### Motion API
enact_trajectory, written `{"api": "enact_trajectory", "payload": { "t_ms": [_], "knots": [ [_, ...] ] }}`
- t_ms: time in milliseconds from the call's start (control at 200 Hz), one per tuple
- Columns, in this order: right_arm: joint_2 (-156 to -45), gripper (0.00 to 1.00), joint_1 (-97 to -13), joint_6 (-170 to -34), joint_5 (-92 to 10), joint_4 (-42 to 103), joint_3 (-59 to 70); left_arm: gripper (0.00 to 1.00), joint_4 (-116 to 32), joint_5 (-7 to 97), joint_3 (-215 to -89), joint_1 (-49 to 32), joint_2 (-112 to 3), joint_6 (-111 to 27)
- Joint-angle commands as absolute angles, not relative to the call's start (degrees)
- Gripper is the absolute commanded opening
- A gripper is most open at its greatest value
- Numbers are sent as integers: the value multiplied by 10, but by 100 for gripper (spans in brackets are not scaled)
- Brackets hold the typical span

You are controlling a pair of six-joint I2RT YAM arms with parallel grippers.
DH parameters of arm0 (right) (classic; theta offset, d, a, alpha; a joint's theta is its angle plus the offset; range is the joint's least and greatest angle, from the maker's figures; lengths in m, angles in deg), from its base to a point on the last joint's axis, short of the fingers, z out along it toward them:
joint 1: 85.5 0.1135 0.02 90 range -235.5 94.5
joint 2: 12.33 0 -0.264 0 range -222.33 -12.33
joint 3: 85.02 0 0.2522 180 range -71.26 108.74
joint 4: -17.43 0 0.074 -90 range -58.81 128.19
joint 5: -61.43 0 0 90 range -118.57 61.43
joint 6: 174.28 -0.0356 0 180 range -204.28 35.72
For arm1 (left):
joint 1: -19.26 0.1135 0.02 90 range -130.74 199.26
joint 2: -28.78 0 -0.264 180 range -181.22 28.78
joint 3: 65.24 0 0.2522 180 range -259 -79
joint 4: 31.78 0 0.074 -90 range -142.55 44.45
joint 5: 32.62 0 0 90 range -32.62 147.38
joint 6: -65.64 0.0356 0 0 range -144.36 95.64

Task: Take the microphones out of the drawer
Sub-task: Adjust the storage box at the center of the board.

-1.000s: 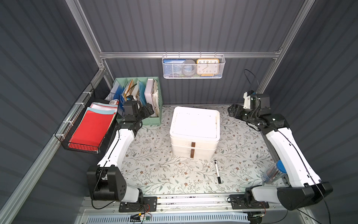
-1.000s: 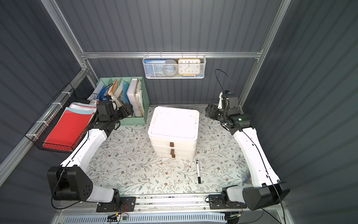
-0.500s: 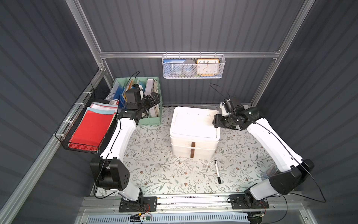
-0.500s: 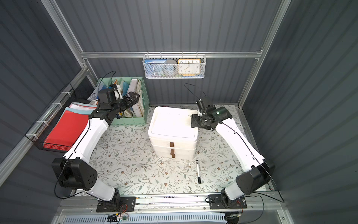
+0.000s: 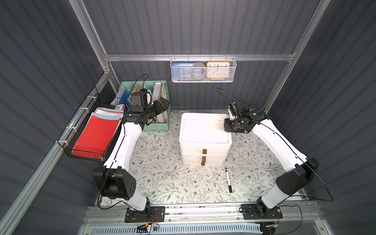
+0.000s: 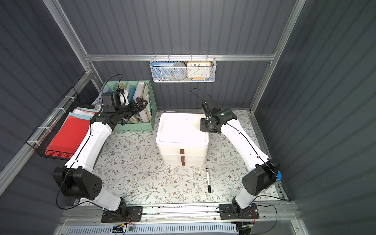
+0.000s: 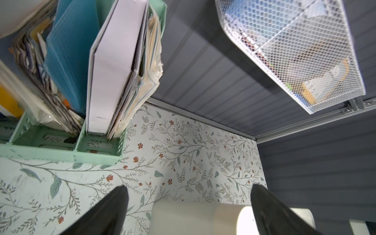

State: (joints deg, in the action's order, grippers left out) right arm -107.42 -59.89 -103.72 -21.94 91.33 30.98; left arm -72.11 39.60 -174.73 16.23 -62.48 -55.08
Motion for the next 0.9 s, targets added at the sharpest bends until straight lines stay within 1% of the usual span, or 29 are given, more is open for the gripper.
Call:
{"api": "enact_trajectory", "payload": {
  "t_ms": [0,110,130,240,355,420,560,695,715,770,850,895],
  "knots": [
    [-1096,17,-591,-964,-271,896,342,99,-763,355,-1789,161,-631,-517],
    [-1119,17,-592,-909,-303,882,372,99,-777,315,-1826,161,-652,-509],
    [-1123,17,-593,-898,-312,881,379,99,-779,291,-1834,161,-658,-508],
    [-1151,17,-592,-841,-362,871,412,99,-799,226,-1874,161,-687,-496],
    [-1190,17,-592,-799,-416,868,456,99,-847,180,-1925,159,-723,-477],
    [-1219,18,-592,-778,-463,875,490,99,-876,168,-1947,155,-741,-462],
    [-1281,21,-592,-772,-525,879,578,99,-931,177,-1973,140,-767,-425],
    [-1332,25,-592,-796,-520,885,668,99,-977,190,-1988,129,-784,-395],
    [-1334,27,-591,-801,-512,882,676,99,-983,194,-1990,126,-786,-389],
    [-1327,42,-592,-820,-486,866,676,99,-1002,210,-1998,119,-789,-372],
    [-1295,59,-591,-847,-436,829,644,99,-1027,248,-2005,109,-790,-345],
    [-1268,78,-591,-868,-393,802,612,98,-1033,270,-2002,102,-789,-331]
  ]
}}
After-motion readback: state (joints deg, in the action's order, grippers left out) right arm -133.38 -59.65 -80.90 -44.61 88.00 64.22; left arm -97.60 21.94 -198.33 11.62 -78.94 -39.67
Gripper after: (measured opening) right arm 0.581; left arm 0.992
